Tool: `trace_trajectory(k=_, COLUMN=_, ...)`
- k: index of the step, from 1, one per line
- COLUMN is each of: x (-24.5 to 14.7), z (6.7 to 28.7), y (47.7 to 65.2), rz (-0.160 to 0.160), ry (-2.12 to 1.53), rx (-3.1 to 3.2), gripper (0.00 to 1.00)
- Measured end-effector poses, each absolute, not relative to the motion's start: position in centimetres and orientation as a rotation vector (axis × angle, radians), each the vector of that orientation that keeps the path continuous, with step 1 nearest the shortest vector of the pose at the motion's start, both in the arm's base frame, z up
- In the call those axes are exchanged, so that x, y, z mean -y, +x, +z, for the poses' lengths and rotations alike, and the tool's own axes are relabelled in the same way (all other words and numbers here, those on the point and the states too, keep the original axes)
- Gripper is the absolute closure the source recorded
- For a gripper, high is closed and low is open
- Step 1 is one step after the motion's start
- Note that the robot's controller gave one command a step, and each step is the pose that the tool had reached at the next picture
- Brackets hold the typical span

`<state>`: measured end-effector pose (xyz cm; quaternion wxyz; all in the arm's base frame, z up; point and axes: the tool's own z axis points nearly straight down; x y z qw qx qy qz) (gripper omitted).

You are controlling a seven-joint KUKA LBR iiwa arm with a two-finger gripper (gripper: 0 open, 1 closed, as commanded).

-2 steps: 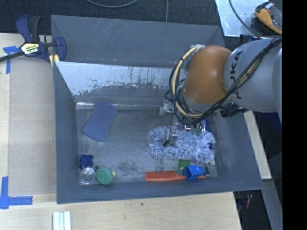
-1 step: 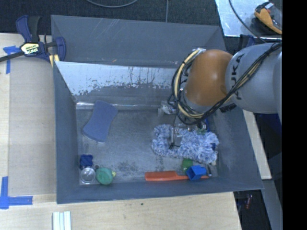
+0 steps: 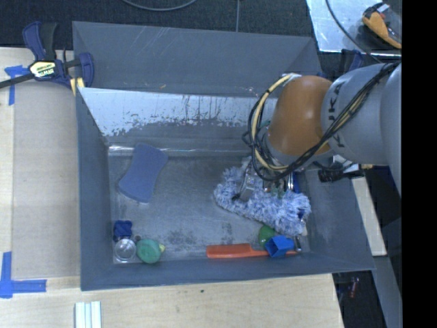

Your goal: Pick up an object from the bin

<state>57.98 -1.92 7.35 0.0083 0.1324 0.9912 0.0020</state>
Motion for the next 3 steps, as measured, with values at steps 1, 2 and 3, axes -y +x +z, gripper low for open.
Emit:
trace_trajectory(k=1, x=1.9, z=7.3, y=58.0, rz=0.007, ry=0.414, rx=-3.097, gripper=1.00)
trace_trajectory(k=2, x=1.9, z=7.5, y=58.0, rz=0.007, ry=0.413, rx=-3.096, gripper=1.00)
trace_trajectory(k=3, x=2.0, z=11.5, y=57.7, rz=0.005, ry=0.414, rx=-3.104, gripper=1.00)
